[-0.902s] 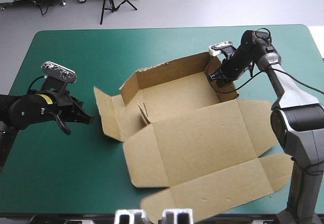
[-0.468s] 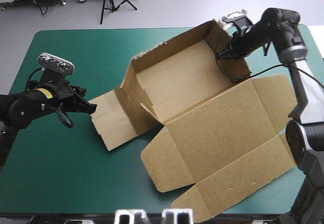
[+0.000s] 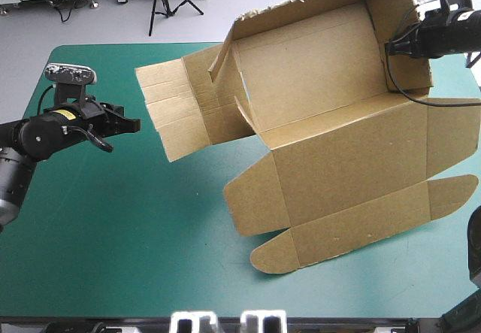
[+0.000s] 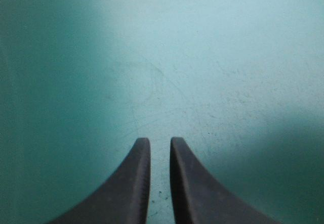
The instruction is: Fold the box
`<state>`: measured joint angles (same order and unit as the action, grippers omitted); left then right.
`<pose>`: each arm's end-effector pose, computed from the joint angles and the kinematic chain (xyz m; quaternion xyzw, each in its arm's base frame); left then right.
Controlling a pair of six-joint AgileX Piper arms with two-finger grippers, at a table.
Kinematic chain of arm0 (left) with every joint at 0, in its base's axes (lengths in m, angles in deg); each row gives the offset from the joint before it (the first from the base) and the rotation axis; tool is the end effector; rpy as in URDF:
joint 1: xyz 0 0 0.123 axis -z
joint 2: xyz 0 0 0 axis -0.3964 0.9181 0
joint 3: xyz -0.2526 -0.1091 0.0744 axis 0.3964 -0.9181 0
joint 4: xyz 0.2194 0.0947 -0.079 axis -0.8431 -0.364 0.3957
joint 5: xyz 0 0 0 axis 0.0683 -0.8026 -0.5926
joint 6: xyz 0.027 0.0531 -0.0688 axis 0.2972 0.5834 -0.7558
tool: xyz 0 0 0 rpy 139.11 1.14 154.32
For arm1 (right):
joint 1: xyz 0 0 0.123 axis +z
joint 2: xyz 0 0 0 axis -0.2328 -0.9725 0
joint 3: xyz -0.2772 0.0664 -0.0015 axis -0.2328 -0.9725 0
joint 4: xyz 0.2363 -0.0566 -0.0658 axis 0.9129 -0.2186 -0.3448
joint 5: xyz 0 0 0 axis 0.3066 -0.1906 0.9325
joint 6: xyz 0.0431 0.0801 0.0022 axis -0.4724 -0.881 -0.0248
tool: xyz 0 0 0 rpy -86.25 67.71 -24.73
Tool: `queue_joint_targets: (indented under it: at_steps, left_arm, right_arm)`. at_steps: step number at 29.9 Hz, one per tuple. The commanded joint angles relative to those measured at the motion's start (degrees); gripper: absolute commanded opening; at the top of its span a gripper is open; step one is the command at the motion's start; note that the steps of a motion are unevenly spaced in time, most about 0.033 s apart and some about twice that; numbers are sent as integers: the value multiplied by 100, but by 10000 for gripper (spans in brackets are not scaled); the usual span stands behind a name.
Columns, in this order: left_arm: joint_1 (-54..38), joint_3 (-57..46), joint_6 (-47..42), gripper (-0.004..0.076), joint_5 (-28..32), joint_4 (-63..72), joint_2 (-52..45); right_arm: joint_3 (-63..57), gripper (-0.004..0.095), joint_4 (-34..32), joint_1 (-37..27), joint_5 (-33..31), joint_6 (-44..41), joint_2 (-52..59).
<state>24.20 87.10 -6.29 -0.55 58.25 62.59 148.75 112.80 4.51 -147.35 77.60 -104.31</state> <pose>0.2592 -0.0224 0.3735 0.0768 0.8930 -0.0826 0.4358 0.3490 -0.0124 0.4668 -0.1821 0.8796 0.1152 0.4242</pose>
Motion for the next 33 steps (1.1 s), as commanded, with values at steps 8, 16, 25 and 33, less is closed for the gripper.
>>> queue_joint_targets:
  at_steps: [8,16,25,33]
  left_arm:
    - [-1538,149,2948,107,-1124,4677,1153]
    - [-1581,149,3977,107,-3128,6684,1973]
    - [-869,181,4197,107,-3382,7419,2036]
    - [-9,192,4222,107,-3382,7987,1904]
  right_arm:
    - [188,-17,831,-128,-126,132,398]
    - [188,-18,1823,-128,-126,402,398]
    - [124,-18,1822,-116,-126,360,398]
    - [104,-17,1242,-116,-126,103,310]
